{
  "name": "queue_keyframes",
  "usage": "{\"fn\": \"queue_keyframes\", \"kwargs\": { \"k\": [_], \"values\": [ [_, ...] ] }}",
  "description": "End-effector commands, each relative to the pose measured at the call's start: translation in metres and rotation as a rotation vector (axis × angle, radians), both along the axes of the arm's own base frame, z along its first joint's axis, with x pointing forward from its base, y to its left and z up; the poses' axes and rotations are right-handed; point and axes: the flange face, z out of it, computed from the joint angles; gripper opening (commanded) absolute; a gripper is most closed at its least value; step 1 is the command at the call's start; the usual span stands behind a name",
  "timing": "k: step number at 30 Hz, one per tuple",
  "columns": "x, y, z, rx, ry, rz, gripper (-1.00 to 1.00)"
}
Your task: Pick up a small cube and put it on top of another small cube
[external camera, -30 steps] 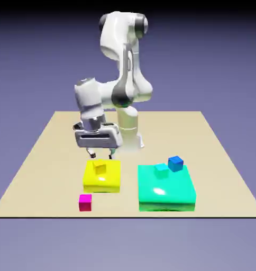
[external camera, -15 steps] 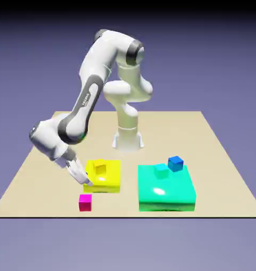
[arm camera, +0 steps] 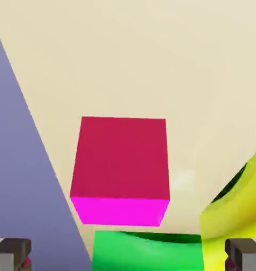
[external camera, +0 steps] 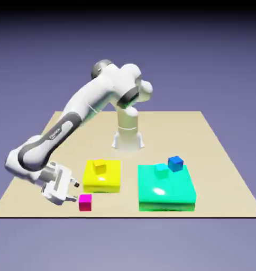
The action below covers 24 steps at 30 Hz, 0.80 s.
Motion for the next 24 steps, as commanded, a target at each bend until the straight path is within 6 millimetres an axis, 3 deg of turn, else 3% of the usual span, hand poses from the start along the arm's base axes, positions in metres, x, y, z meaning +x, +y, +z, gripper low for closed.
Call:
{"fn": "queue_keyframes", "kwargs": {
  "k": [1, 2, 4, 5, 6, 7, 9, 11, 24],
  "values": [
    [0.001, -0.001, -0.002, 0.009, 0.004, 0.0, 0.0],
    [0.001, -0.001, -0.002, 0.009, 0.004, 0.0, 0.0],
    [0.0, 0.039, -0.043, 0.009, 0.004, 0.0, 0.0],
    [-0.001, 0.043, -0.046, 0.009, 0.004, 0.0, 0.0],
    [-0.001, 0.043, -0.046, 0.009, 0.004, 0.0, -1.0],
    [-0.001, 0.043, -0.046, 0.009, 0.004, 0.0, -1.0],
    [0.001, 0.003, -0.006, 0.009, 0.004, 0.0, -1.0],
    [0.001, -0.001, -0.002, 0.009, 0.004, 0.0, -1.0],
    [-0.061, 0.043, 0.086, 0.036, 0.024, 0.303, -1.0]
  ]
}}
